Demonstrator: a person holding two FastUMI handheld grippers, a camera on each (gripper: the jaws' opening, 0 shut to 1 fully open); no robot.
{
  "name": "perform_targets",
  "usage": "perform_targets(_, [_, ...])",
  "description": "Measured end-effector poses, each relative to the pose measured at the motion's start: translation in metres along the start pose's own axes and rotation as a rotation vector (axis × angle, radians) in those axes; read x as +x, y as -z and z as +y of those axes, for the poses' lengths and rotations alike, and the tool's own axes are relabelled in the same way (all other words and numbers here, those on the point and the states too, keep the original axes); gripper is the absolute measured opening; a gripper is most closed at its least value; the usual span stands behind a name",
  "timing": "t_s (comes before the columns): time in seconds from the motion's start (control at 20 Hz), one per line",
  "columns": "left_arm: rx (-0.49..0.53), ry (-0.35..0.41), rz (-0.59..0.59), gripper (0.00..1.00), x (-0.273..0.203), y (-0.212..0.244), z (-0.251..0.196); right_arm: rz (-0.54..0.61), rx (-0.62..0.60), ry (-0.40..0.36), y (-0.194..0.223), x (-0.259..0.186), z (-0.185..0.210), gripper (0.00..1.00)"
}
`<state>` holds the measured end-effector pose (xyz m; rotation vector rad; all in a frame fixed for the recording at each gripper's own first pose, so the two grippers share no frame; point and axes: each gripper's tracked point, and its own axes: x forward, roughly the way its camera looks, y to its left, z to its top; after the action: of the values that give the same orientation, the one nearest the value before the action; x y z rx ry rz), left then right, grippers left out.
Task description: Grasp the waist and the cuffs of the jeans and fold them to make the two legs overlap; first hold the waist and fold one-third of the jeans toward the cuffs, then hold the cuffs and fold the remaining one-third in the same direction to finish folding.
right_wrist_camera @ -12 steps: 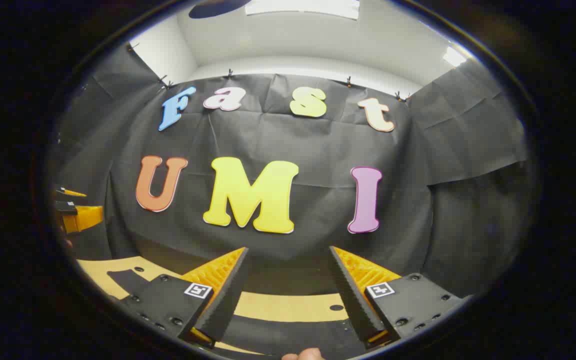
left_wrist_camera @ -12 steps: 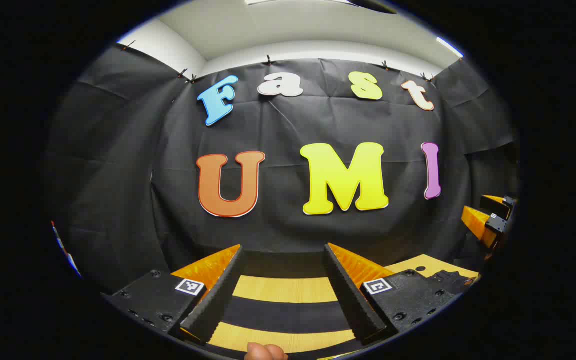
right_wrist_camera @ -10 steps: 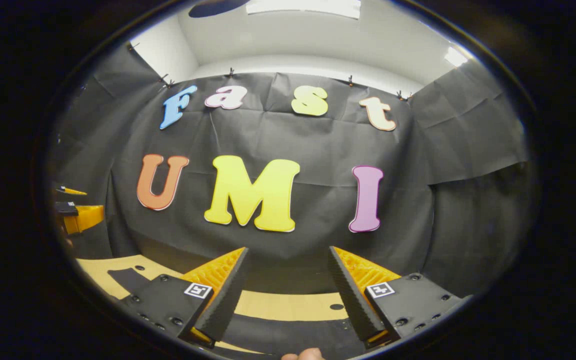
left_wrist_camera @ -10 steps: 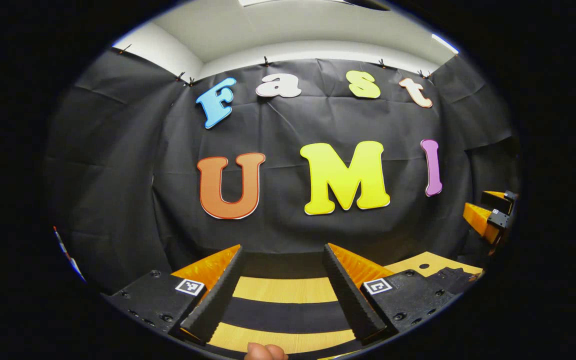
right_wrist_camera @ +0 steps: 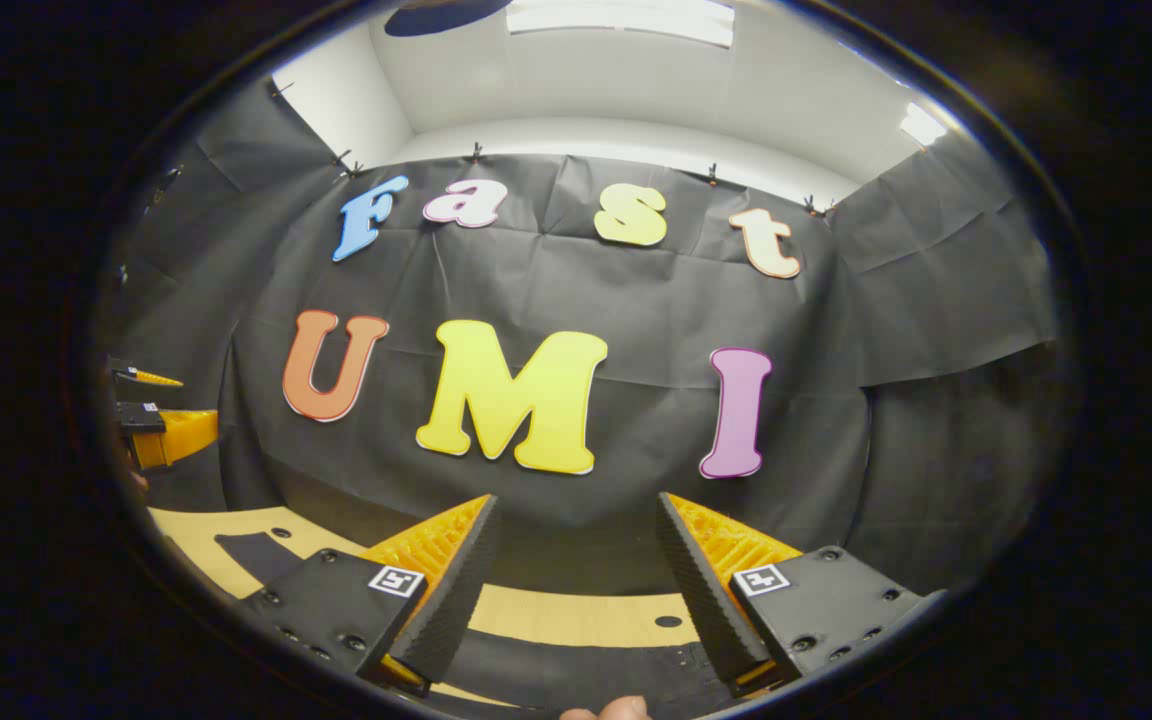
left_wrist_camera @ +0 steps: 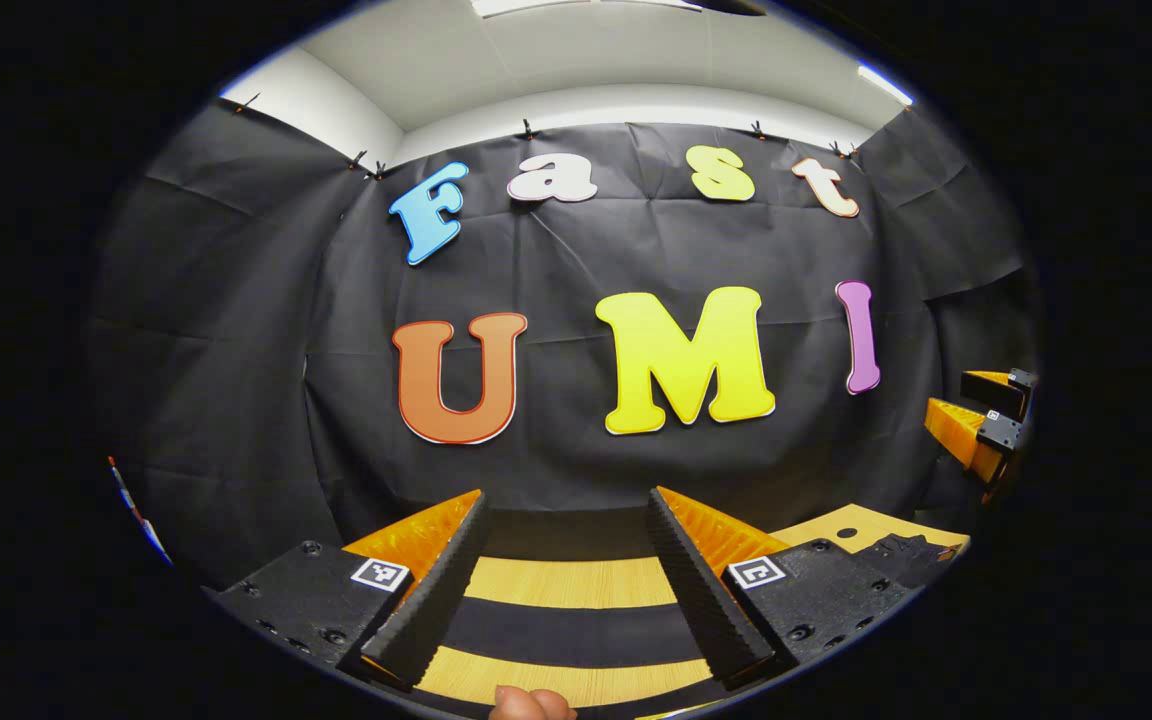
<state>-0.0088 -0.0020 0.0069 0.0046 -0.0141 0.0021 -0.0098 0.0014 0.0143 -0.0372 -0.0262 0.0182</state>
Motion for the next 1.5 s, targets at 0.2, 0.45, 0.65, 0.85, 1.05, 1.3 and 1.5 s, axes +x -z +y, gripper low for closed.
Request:
perform_targets(0.2, [0.003, -0.003, -0.003, 1.0, -0.001, 0.001, 0.003, -0.003, 0.015, 0.005, -0.004, 0.001, -0.001, 0.94])
perform_targets(0.45, [0.009, -0.004, -0.01, 1.0, -0.002, -0.002, 0.004, -0.012, 0.016, -0.002, -0.005, 0.001, 0.004, 0.94])
perform_targets(0.65, [0.008, 0.006, -0.026, 1.0, 0.002, -0.009, 0.001, -0.008, 0.025, 0.0, -0.005, -0.001, 0.006, 0.96])
perform_targets(0.85, [-0.11, -0.017, 0.03, 1.0, 0.0, -0.002, 0.018, 0.002, 0.035, -0.008, 0.0, 0.0, 0.008, 0.94])
perform_targets(1.05, [-0.316, -0.072, 0.222, 1.0, -0.018, 0.045, 0.056, 0.019, 0.064, -0.036, 0.005, 0.004, 0.017, 0.96])
perform_targets(1.3, [-0.739, -0.266, 0.568, 0.98, -0.088, 0.147, 0.114, 0.043, 0.067, -0.085, 0.016, 0.008, 0.037, 0.94])
perform_targets(1.5, [-1.113, -0.44, 0.753, 0.99, -0.159, 0.215, 0.131, 0.053, 0.064, -0.12, 0.02, 0.009, 0.047, 0.96])
